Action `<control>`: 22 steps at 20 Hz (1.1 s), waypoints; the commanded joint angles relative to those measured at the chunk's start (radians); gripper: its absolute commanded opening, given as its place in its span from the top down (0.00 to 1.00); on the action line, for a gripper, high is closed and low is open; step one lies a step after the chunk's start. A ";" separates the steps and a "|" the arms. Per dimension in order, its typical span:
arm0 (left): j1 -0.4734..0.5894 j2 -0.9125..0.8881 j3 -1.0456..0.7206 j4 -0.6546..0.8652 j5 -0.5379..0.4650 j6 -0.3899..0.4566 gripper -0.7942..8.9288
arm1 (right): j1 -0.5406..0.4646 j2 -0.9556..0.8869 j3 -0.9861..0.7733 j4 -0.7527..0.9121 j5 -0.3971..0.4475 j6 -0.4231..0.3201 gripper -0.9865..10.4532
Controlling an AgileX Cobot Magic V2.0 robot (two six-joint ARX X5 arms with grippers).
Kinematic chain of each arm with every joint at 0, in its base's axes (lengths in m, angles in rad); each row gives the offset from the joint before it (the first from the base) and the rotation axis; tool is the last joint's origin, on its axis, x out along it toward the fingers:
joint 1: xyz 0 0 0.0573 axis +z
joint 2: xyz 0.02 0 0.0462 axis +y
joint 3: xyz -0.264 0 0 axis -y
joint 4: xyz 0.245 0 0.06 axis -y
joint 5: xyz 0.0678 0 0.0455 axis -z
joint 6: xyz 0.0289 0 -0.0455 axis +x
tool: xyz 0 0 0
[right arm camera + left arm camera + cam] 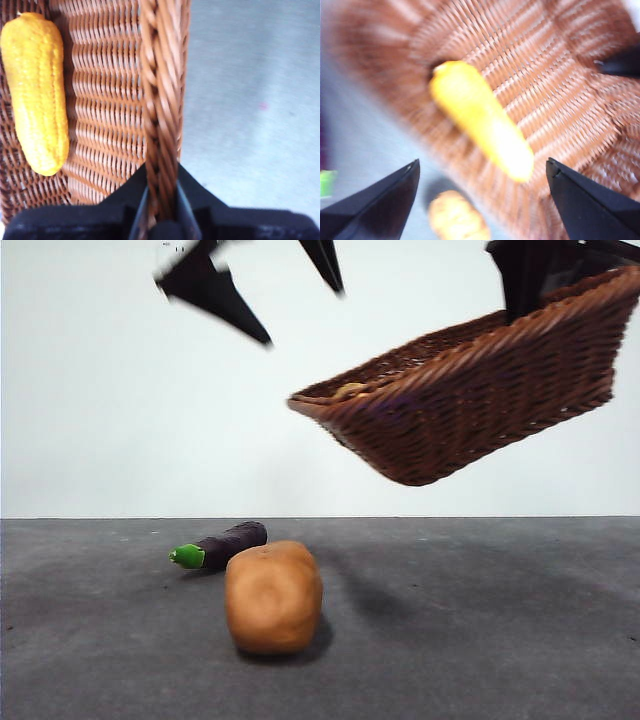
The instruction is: Help me put the vegetables on the table into the basket
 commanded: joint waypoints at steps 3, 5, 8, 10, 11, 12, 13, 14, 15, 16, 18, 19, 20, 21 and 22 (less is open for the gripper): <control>-0.014 -0.112 -0.003 -0.109 -0.061 0.050 0.48 | -0.069 0.006 0.006 -0.006 -0.008 -0.042 0.92; -0.023 -0.133 -0.005 -0.203 -0.095 0.064 0.48 | -0.101 0.006 0.006 -0.008 -0.011 -0.056 0.92; -0.043 -0.132 -0.035 -0.259 -0.112 0.077 0.48 | -0.138 0.006 0.006 -0.014 -0.011 -0.068 0.92; -0.052 -0.132 -0.097 -0.239 -0.114 0.056 0.48 | -0.161 0.006 0.006 -0.021 -0.011 -0.087 0.92; -0.053 -0.133 -0.135 -0.214 -0.111 0.045 0.48 | -0.169 0.006 0.006 -0.022 -0.010 -0.093 0.92; -0.055 -0.133 -0.187 -0.180 -0.111 0.032 0.48 | -0.179 0.006 0.006 -0.024 -0.010 -0.094 0.92; -0.059 -0.133 -0.234 -0.148 -0.111 0.013 0.48 | -0.190 0.006 0.006 -0.024 -0.010 -0.097 0.92; -0.064 -0.133 -0.295 -0.104 -0.111 -0.015 0.48 | -0.206 0.006 0.006 -0.023 -0.010 -0.100 0.92; -0.070 -0.133 -0.344 -0.068 -0.111 -0.039 0.48 | -0.220 0.006 0.006 -0.021 -0.011 -0.106 0.92; -0.074 -0.132 -0.394 -0.024 -0.111 -0.072 0.48 | -0.235 0.006 0.006 -0.019 -0.011 -0.110 0.92; -0.085 -0.132 -0.473 0.051 -0.111 -0.100 0.48 | -0.267 0.006 0.006 -0.019 -0.011 -0.120 0.92; -0.092 -0.129 -0.498 0.076 -0.111 -0.100 0.48 | -0.284 0.006 0.006 -0.019 -0.011 -0.126 0.92; -0.097 -0.126 -0.517 0.097 -0.111 -0.100 0.48 | -0.296 0.006 0.006 -0.021 -0.011 -0.135 0.92; -0.099 -0.118 -0.525 0.111 -0.111 -0.105 0.45 | -0.306 0.006 0.006 -0.027 -0.011 -0.143 0.92; -0.099 -0.105 -0.526 0.123 -0.112 -0.127 0.37 | -0.314 0.006 0.006 -0.035 -0.011 -0.147 0.92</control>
